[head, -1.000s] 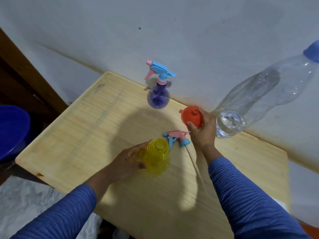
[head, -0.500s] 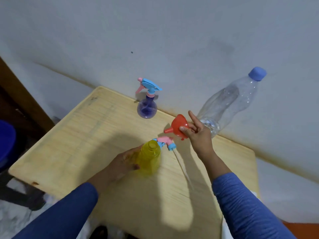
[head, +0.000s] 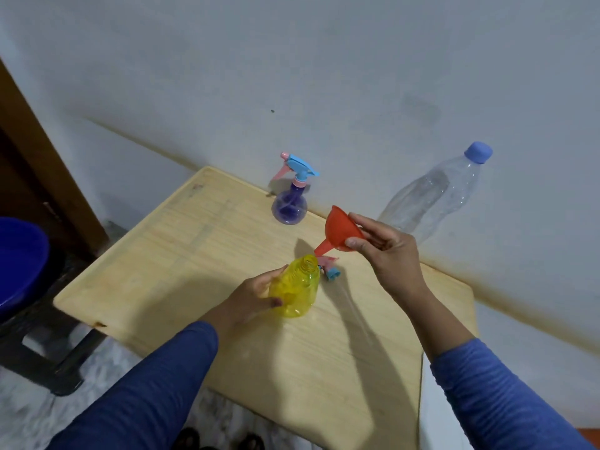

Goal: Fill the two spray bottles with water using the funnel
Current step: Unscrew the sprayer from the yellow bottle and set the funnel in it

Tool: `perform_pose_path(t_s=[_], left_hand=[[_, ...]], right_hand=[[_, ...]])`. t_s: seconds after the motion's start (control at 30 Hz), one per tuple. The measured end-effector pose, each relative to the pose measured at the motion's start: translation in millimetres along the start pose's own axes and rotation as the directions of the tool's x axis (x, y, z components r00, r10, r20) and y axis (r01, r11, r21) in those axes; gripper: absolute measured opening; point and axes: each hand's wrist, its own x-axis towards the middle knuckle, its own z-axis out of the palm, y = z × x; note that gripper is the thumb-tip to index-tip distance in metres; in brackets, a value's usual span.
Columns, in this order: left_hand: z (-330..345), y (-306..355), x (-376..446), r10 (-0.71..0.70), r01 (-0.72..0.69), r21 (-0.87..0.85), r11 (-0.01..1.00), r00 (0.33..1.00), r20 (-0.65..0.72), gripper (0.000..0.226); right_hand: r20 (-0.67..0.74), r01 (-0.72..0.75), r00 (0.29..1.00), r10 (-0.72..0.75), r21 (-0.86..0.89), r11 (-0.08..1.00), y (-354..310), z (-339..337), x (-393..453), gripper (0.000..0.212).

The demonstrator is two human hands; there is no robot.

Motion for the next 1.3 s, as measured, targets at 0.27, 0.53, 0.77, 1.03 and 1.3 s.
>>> perform_pose_path(t_s=[0.27,0.53,0.77,1.03,1.3], left_hand=[[3,4,1,0.032,-0.032,-0.008,0.999,0.999,-0.006,0.114],[-1,-9,4,-0.037,0.039,0.081,0.996,0.999,-0.017,0.092],[-3,-11,5,-0.049,0.052,0.176,0.983,0.999,-0.021,0.074],[-2,-8,4,-0.016,0.016,0.137,0.990,1.000,0.000,0.079],[-17,11,1,-0.111,0.105,0.225,0.969,0.994,0.015,0.078]], right_hand=[[0.086,0.141,0.988,-0.128,-0.166,0.976,6,16,-11,0.042],[0.203,0.204,0.965,-0.167,-0.175,0.963,8,16,-21,0.031],[0.329,0.237,0.930,-0.162,-0.203,0.950,15,16,-22,0.041],[0.343,0.226,0.929,-0.140,-0.222,0.949,15,10,-28,0.036],[-0.075,0.047,0.994,-0.075,-0.322,0.946,-7,12,-40,0.031]])
